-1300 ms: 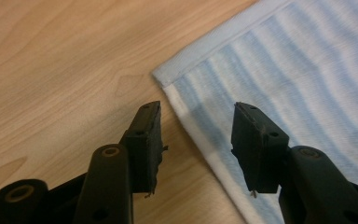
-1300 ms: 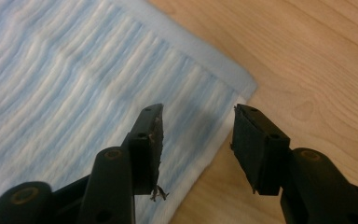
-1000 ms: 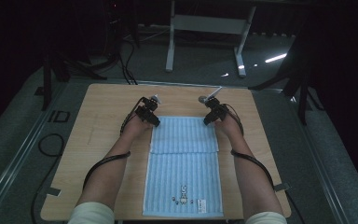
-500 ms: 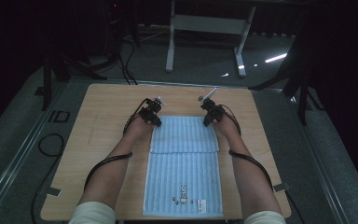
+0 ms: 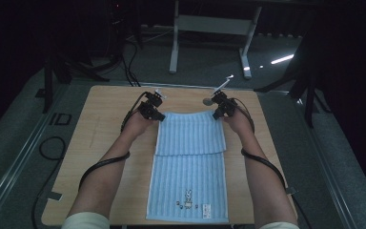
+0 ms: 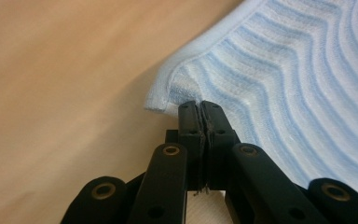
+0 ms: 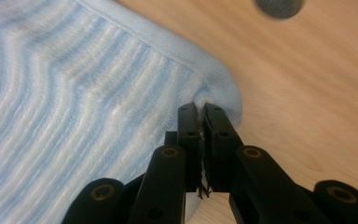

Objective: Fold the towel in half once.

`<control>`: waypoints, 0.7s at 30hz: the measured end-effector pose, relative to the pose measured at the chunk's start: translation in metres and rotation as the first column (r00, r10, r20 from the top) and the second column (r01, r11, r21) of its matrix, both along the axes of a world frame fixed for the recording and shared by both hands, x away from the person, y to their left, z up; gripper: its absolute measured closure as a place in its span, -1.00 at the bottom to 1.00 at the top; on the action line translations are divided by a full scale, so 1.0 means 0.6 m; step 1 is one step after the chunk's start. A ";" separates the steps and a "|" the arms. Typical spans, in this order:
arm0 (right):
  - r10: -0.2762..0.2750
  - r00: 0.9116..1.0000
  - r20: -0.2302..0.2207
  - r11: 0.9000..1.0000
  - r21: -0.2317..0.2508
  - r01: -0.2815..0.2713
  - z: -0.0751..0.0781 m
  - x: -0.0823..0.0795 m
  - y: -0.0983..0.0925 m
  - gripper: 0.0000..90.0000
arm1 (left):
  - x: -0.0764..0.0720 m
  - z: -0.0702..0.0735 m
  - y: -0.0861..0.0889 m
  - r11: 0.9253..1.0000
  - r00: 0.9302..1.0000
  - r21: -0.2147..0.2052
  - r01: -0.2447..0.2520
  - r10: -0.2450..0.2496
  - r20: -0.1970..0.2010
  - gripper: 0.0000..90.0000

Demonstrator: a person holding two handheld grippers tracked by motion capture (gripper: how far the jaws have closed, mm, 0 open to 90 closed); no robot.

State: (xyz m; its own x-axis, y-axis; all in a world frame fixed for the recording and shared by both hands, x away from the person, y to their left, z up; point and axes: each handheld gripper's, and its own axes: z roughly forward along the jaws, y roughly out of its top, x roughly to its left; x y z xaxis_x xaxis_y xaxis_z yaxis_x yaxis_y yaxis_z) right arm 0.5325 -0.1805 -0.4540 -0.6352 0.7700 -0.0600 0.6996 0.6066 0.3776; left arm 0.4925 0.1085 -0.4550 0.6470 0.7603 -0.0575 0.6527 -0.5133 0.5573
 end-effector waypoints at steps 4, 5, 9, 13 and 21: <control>0.015 0.999 0.045 1.000 0.021 -0.016 0.037 -0.005 -0.002 0.91 | -0.004 0.050 0.006 1.000 0.998 0.014 -0.012 0.011 0.067 0.94; 0.017 0.998 0.062 1.000 0.025 -0.018 0.048 -0.006 -0.002 0.91 | -0.004 0.062 0.008 1.000 0.997 0.010 -0.015 0.014 0.074 0.94; 0.015 0.992 0.128 0.999 0.046 -0.021 0.105 -0.005 -0.003 0.91 | -0.004 0.111 0.013 0.999 0.991 0.004 -0.036 0.036 0.131 0.94; 0.010 0.980 0.198 0.999 0.049 -0.020 0.166 -0.004 -0.002 0.91 | -0.003 0.155 0.012 0.998 0.980 -0.004 -0.062 0.061 0.191 0.94; 0.018 0.956 0.291 0.998 0.059 -0.037 0.249 -0.013 -0.001 0.91 | -0.014 0.204 0.021 0.997 0.967 -0.052 -0.055 0.066 0.245 0.94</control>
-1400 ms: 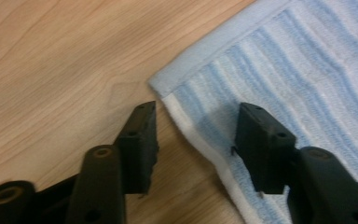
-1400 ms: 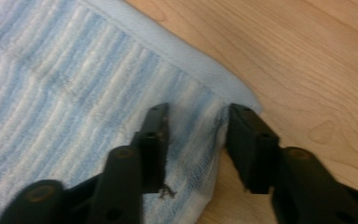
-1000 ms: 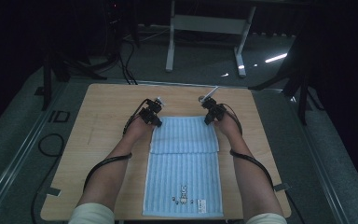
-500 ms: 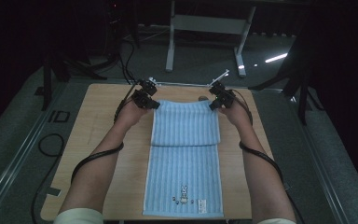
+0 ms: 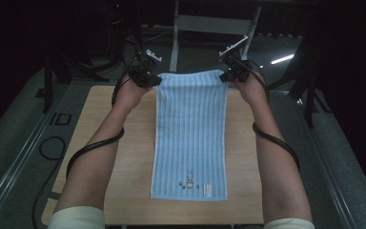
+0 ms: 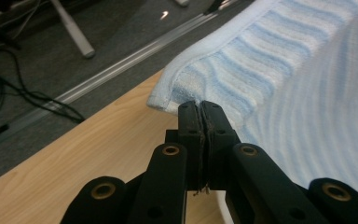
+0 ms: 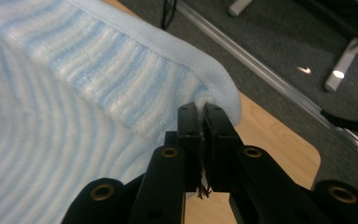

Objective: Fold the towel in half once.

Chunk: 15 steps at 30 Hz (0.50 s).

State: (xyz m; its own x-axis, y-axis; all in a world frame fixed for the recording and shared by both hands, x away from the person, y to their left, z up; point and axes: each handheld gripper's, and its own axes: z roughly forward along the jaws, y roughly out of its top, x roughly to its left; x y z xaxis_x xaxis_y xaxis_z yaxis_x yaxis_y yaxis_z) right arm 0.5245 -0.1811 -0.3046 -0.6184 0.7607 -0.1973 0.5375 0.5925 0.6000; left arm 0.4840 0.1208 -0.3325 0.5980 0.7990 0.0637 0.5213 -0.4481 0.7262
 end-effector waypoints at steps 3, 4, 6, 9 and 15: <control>0.024 1.000 -0.008 1.000 0.003 -0.024 -0.013 -0.014 -0.003 0.91 | -0.012 -0.015 0.008 1.000 1.000 -0.020 0.019 -0.019 -0.012 0.94; 0.029 0.999 -0.018 1.000 0.009 -0.029 -0.023 -0.018 -0.005 0.91 | -0.015 -0.023 0.010 0.999 0.999 -0.039 0.027 -0.028 -0.023 0.93; 0.045 0.999 -0.031 0.999 0.004 -0.045 -0.046 -0.030 -0.008 0.91 | -0.024 -0.039 0.012 0.999 0.999 -0.035 0.033 -0.034 -0.031 0.93; 0.061 0.997 -0.043 0.998 0.016 -0.061 -0.078 -0.053 -0.016 0.91 | -0.041 -0.064 0.011 0.998 0.998 -0.039 0.058 -0.059 -0.032 0.93; 0.107 0.994 -0.033 0.994 -0.025 -0.108 -0.127 -0.116 -0.028 0.91 | -0.098 -0.110 0.007 0.989 0.991 -0.081 0.120 -0.124 -0.056 0.93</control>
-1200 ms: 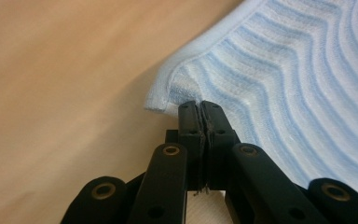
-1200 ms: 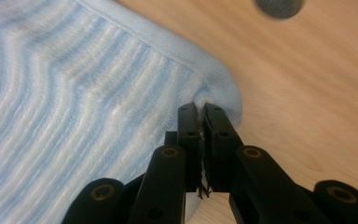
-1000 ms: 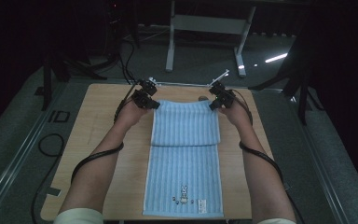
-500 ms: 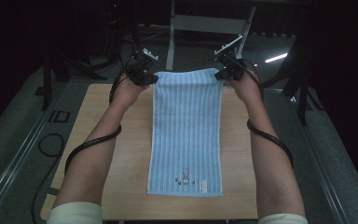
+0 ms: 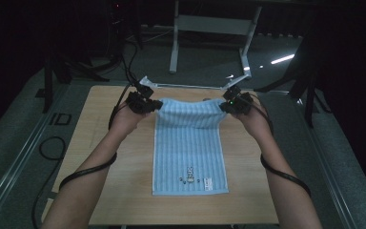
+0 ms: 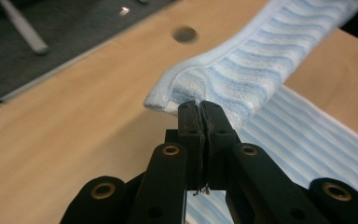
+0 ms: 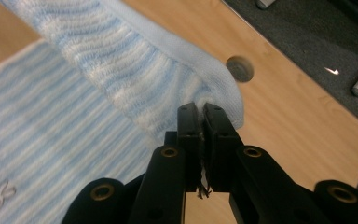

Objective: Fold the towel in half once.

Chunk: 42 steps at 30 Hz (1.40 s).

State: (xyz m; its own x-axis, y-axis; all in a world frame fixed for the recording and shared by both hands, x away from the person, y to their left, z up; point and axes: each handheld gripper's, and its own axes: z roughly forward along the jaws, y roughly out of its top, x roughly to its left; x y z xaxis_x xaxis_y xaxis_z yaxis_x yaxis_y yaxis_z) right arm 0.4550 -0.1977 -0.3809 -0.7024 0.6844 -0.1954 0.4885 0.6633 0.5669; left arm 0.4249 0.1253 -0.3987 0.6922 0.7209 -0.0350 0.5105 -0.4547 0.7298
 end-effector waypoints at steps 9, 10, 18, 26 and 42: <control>0.049 0.998 -0.030 0.995 0.088 -0.047 -0.079 -0.090 -0.027 0.91 | -0.079 -0.072 0.006 0.998 0.997 -0.018 0.056 -0.057 -0.057 0.93; 0.052 0.998 -0.033 0.994 0.100 -0.048 -0.089 -0.101 -0.030 0.91 | -0.088 -0.080 0.008 0.998 0.996 -0.039 0.055 -0.058 -0.061 0.93; 0.057 0.995 -0.086 0.989 0.137 -0.045 -0.160 -0.149 -0.042 0.91 | -0.119 -0.165 0.003 0.997 0.984 -0.047 0.067 -0.074 -0.160 0.93; 0.056 0.982 -0.182 0.993 0.113 -0.035 -0.226 -0.148 -0.041 0.91 | -0.109 -0.219 -0.001 0.998 0.969 -0.027 0.063 -0.068 -0.238 0.92; 0.088 0.992 -0.095 0.975 0.210 -0.067 -0.178 -0.289 -0.093 0.37 | -0.250 -0.183 0.023 0.969 0.945 -0.116 0.218 -0.240 -0.224 0.21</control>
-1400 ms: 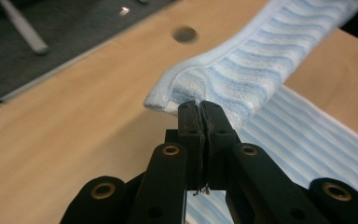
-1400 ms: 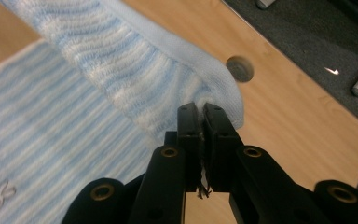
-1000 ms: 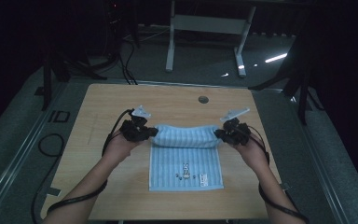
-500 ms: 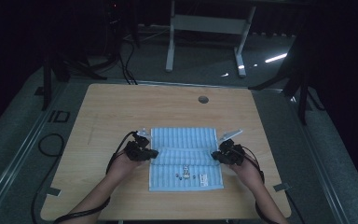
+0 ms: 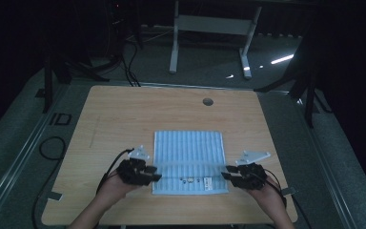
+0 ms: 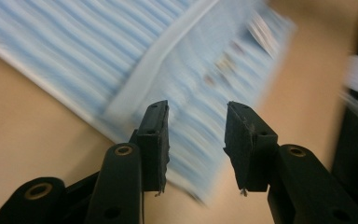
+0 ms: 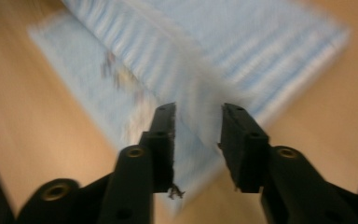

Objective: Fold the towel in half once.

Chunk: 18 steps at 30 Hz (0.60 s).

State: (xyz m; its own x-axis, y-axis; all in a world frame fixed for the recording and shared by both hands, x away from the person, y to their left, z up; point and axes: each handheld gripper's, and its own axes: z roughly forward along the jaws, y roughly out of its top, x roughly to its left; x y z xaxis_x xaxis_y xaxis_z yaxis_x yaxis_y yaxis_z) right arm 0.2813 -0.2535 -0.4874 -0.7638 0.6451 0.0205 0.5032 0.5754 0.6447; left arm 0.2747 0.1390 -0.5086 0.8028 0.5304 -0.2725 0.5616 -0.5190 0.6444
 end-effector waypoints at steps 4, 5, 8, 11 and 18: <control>-0.032 0.999 -0.042 0.999 0.009 0.033 -0.013 0.005 -0.016 0.24 | -0.002 -0.013 -0.002 0.998 0.999 0.064 -0.024 0.023 0.022 0.09; -0.027 0.999 -0.040 1.000 0.002 0.027 -0.013 0.008 -0.013 0.21 | 0.003 -0.011 -0.002 0.995 0.997 0.084 -0.045 0.040 0.061 0.09; -0.026 0.999 -0.026 1.000 -0.015 0.026 -0.011 0.037 -0.002 0.19 | 0.034 -0.003 -0.002 0.995 0.997 0.066 -0.068 0.065 0.047 0.09; -0.043 0.998 -0.044 0.999 -0.004 0.043 -0.014 0.075 0.006 0.20 | 0.068 -0.005 -0.007 0.993 0.997 0.093 -0.075 0.072 0.031 0.09; -0.047 0.990 -0.134 0.995 -0.098 0.034 -0.058 0.124 0.036 0.16 | 0.114 -0.035 -0.037 0.980 0.998 0.195 -0.023 0.032 -0.045 0.06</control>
State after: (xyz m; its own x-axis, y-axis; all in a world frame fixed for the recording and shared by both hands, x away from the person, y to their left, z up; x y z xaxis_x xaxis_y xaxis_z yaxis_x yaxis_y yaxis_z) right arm 0.3555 -0.2319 -0.5221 -0.7312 0.6796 0.0592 0.6067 0.6081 0.5120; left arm 0.3431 0.1168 -0.5296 0.7756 0.5990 -0.1993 0.6052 -0.6157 0.5046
